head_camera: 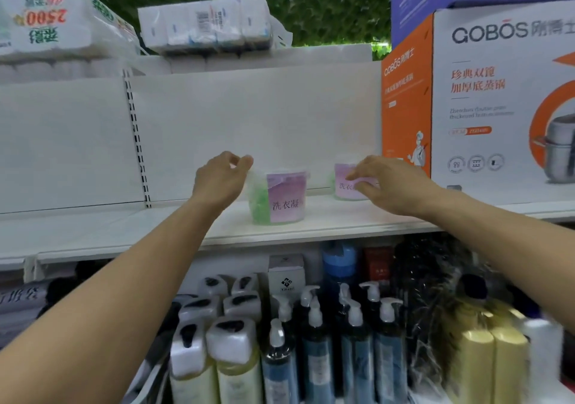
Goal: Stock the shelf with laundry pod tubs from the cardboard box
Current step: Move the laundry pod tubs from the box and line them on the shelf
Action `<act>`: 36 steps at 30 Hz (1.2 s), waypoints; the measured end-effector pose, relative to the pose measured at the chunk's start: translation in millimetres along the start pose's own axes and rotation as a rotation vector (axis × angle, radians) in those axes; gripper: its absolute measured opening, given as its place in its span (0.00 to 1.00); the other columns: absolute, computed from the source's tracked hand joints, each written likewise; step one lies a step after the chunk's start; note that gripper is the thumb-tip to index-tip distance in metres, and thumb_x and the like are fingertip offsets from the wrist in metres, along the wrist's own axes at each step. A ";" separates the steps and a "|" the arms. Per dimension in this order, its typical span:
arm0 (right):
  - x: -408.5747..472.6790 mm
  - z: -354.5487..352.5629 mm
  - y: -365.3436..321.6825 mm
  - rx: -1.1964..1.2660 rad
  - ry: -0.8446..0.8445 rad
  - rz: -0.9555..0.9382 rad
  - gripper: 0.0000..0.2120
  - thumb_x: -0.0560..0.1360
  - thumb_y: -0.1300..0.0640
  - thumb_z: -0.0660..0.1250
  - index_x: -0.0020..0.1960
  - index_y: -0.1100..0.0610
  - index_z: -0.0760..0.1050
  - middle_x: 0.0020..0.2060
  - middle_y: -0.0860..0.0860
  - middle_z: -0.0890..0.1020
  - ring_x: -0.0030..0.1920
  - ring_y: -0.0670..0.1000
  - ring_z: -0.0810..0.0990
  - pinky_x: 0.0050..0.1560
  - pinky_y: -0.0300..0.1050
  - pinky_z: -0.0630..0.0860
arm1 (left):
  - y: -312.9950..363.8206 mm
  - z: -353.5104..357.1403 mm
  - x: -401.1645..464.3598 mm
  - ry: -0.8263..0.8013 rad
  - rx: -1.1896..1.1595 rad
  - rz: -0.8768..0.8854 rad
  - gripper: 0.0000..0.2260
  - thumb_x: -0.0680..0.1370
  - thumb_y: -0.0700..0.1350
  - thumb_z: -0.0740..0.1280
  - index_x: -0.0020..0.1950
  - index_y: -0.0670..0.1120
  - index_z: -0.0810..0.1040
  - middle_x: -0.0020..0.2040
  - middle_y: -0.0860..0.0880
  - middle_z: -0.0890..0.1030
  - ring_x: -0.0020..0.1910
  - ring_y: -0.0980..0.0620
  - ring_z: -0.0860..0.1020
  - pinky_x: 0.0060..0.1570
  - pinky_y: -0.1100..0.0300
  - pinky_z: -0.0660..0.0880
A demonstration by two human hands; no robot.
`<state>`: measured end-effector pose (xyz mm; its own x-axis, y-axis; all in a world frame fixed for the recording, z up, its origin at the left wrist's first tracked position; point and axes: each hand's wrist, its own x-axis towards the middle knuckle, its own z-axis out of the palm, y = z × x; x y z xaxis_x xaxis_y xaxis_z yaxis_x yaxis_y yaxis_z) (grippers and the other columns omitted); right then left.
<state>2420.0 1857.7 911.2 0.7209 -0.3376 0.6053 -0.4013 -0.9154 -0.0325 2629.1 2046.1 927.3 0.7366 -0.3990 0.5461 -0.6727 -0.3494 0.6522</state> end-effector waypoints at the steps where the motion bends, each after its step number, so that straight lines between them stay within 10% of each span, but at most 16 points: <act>1: -1.8 -1.4 0.4 -0.011 0.011 0.021 0.14 0.79 0.52 0.58 0.61 0.45 0.76 0.62 0.44 0.76 0.62 0.51 0.74 0.59 0.51 0.72 | 2.2 -0.1 -6.0 0.084 0.056 0.104 0.20 0.78 0.60 0.55 0.60 0.49 0.76 0.59 0.48 0.78 0.59 0.44 0.72 0.55 0.50 0.71; 8: 8.5 -0.1 9.4 -0.029 0.029 0.123 0.15 0.79 0.54 0.58 0.64 0.47 0.74 0.61 0.48 0.76 0.61 0.54 0.75 0.56 0.51 0.73 | 26.3 7.8 -39.9 0.020 0.448 0.499 0.17 0.72 0.58 0.68 0.60 0.57 0.77 0.53 0.53 0.74 0.57 0.48 0.66 0.45 0.56 0.70; 21: 43.4 22.8 26.9 -0.034 -0.218 0.187 0.25 0.77 0.60 0.57 0.73 0.49 0.63 0.75 0.51 0.59 0.72 0.56 0.63 0.68 0.55 0.66 | 13.0 53.5 57.3 -0.122 0.467 0.441 0.15 0.72 0.37 0.64 0.55 0.51 0.79 0.54 0.49 0.80 0.54 0.45 0.76 0.48 0.55 0.74; 36: -4.0 -3.1 -7.3 0.023 0.067 0.172 0.19 0.78 0.56 0.60 0.68 0.47 0.69 0.67 0.47 0.70 0.68 0.51 0.69 0.63 0.53 0.70 | 21.6 41.9 13.4 -0.209 0.234 0.384 0.27 0.75 0.54 0.68 0.72 0.51 0.66 0.67 0.46 0.70 0.66 0.44 0.68 0.58 0.50 0.71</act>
<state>2418.4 1866.4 911.5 0.6035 -0.4747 0.6407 -0.5020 -0.8504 -0.1573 2621.6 1997.7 926.7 0.4188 -0.6893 0.5912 -0.9081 -0.3149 0.2762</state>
